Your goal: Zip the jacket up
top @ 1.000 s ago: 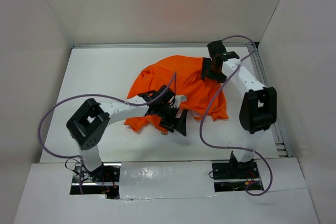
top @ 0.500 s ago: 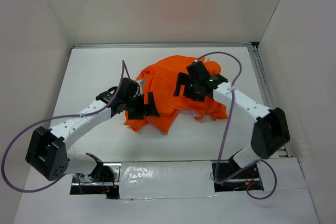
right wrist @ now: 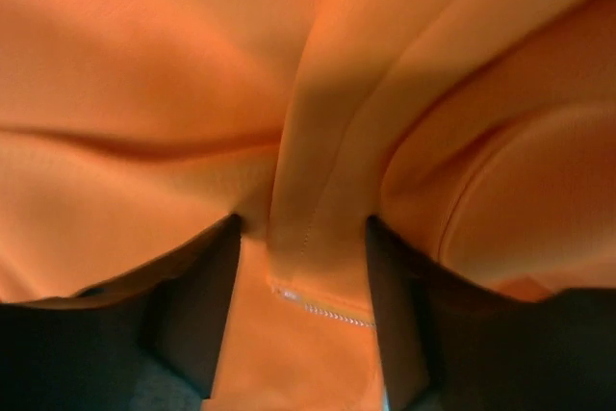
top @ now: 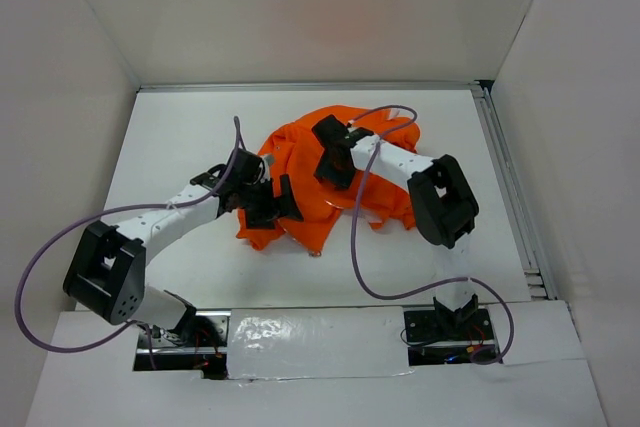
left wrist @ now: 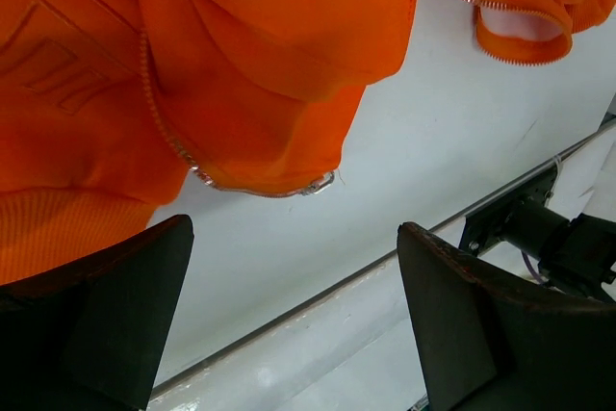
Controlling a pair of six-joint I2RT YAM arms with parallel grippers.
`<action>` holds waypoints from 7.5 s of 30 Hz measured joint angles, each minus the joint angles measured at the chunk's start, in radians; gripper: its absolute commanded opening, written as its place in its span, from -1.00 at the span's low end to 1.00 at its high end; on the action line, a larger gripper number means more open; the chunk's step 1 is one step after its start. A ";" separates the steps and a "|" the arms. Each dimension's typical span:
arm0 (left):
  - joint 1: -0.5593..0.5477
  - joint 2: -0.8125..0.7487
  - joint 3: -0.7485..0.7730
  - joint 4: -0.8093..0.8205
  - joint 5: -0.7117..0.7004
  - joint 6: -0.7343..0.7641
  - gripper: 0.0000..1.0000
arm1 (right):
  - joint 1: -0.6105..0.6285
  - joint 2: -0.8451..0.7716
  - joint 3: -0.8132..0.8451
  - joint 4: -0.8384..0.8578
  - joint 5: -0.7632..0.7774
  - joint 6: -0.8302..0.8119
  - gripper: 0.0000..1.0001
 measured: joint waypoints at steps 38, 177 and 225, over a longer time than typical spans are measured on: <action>-0.020 0.009 0.052 0.012 -0.004 0.077 0.99 | -0.007 -1.168 -0.360 -0.391 0.278 -0.068 -1.00; -0.256 0.408 1.369 0.221 -0.847 0.885 -1.00 | -0.431 -0.535 0.636 -0.044 -0.134 -0.581 -1.00; 0.093 0.529 0.380 0.051 0.103 0.137 0.99 | -0.243 -0.273 -0.469 0.131 -0.203 -0.319 0.99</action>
